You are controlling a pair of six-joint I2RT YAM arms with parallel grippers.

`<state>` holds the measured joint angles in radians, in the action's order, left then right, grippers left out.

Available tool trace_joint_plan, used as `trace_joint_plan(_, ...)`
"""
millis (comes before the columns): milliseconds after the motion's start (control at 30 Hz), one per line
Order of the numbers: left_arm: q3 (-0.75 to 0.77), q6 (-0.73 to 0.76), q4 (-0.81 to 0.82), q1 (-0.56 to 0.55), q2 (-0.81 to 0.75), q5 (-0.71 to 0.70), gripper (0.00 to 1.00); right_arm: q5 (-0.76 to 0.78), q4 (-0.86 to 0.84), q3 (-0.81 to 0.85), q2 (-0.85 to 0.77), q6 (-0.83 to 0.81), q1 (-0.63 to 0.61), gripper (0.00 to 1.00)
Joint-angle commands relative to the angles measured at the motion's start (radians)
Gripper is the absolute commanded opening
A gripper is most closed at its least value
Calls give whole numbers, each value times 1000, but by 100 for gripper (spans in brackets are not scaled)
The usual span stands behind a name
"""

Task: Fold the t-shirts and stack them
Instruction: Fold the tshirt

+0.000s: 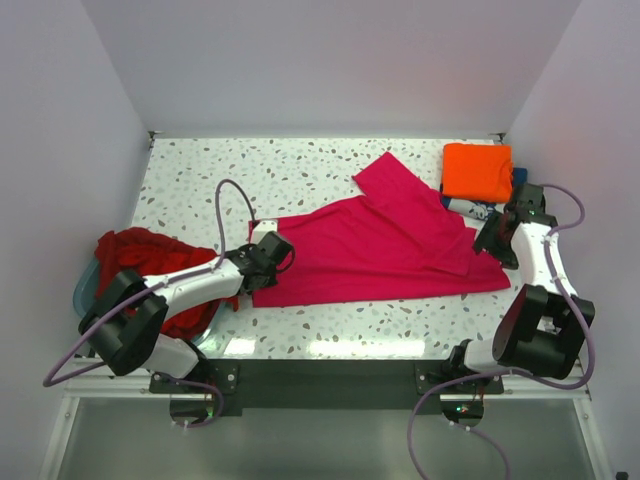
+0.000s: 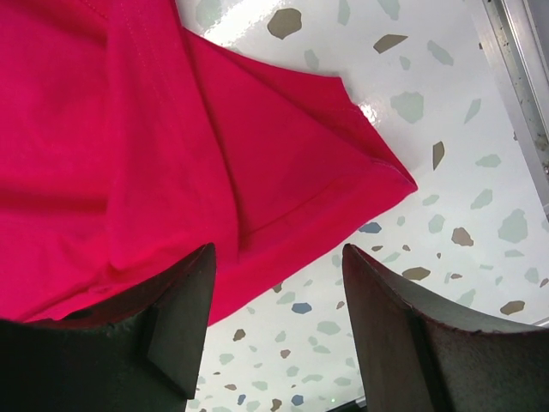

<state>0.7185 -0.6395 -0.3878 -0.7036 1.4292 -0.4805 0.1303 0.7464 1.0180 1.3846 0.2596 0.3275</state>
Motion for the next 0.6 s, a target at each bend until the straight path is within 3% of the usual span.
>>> trace_joint_plan(0,10,9,56,10,4,-33,29,-24,-13,-7,-25,-19,-8,64)
trace_joint_plan(133,7,14,55,21,20,-32,24,-24,-10,-7,-27,-20,-11,64)
trace_joint_plan(567,-2,34,72,56,36,-20,31,-32,-9,-9,-25,-25,-19,64)
